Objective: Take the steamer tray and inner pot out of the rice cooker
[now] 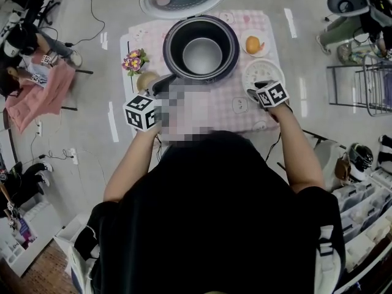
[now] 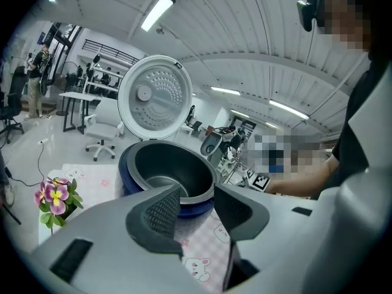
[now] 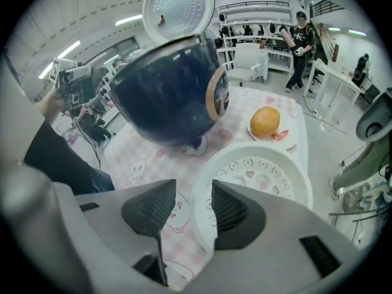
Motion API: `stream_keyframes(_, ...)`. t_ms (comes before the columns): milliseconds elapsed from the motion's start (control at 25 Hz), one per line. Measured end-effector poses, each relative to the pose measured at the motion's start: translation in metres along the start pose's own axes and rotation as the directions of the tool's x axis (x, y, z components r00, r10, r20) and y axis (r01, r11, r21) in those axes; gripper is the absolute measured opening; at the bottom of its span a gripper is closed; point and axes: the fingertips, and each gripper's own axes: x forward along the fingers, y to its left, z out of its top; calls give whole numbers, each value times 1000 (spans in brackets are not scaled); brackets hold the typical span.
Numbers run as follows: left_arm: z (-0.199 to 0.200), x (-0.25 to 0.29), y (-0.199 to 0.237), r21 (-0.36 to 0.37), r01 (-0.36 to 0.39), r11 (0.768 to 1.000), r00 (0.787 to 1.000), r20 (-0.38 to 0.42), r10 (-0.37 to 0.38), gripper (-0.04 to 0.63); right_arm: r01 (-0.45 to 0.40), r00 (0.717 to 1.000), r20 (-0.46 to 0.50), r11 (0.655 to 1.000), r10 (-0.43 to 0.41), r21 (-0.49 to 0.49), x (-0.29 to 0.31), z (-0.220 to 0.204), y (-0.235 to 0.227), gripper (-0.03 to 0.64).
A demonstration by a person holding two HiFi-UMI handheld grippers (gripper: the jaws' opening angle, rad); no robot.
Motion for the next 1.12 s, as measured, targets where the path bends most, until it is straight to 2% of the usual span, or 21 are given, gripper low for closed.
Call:
stream_keyframes(280,7,-15,-5,23,7,1000,1000,23,-8,192,84,984,159,996,-76,-41,-58,58,1,210)
stream_keyframes(600,11,-32,-1,37,-8,999,999,43,7,190,141,927,360,987,-103,-81,-122,115,29,210)
stream_keyframes(920,23,-42,5,51,-28,998,997,66,25,192,87,874,482,995,-54,-47,-153,145,54,212)
stream_keyframes(1120,24,-43,8,53,-32,998,997,70,29,192,57,868,494,998,-39,-23,-155,145,55,209)
